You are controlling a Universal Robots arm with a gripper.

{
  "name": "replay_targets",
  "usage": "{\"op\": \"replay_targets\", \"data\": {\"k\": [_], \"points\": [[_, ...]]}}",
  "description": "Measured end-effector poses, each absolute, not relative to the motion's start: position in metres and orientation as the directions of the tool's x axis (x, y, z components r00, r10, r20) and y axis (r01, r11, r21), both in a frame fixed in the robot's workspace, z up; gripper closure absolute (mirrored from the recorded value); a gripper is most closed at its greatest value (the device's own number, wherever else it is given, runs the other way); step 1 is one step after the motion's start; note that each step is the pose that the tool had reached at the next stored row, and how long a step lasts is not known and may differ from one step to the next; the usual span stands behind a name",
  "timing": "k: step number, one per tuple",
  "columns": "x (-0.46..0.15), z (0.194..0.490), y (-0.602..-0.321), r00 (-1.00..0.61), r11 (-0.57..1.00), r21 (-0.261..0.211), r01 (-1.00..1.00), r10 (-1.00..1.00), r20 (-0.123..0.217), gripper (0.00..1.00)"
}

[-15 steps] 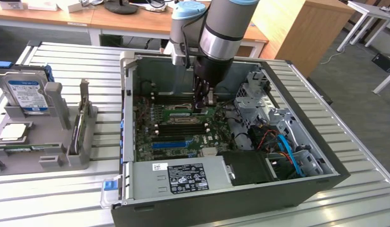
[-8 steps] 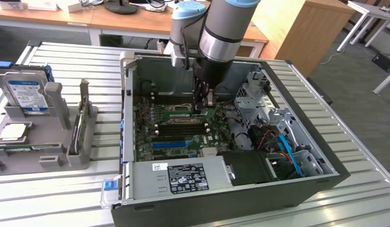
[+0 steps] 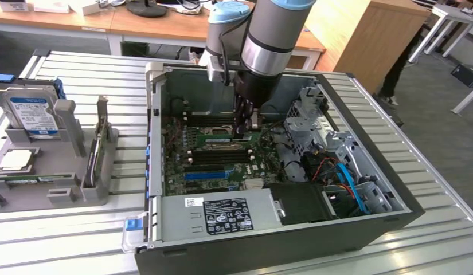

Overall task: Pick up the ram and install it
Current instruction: 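Insert the ram into the slot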

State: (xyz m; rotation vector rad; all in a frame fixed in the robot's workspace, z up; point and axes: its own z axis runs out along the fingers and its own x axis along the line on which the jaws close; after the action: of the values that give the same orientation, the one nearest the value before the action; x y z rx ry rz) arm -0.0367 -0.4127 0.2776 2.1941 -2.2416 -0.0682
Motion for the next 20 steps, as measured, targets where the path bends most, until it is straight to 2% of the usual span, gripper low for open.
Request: {"op": "replay_targets", "data": {"k": [20], "points": [[-0.0367,0.2697,-0.4127,-0.022,0.021,0.034,-0.999,-0.999,-0.027,0.88]]}}
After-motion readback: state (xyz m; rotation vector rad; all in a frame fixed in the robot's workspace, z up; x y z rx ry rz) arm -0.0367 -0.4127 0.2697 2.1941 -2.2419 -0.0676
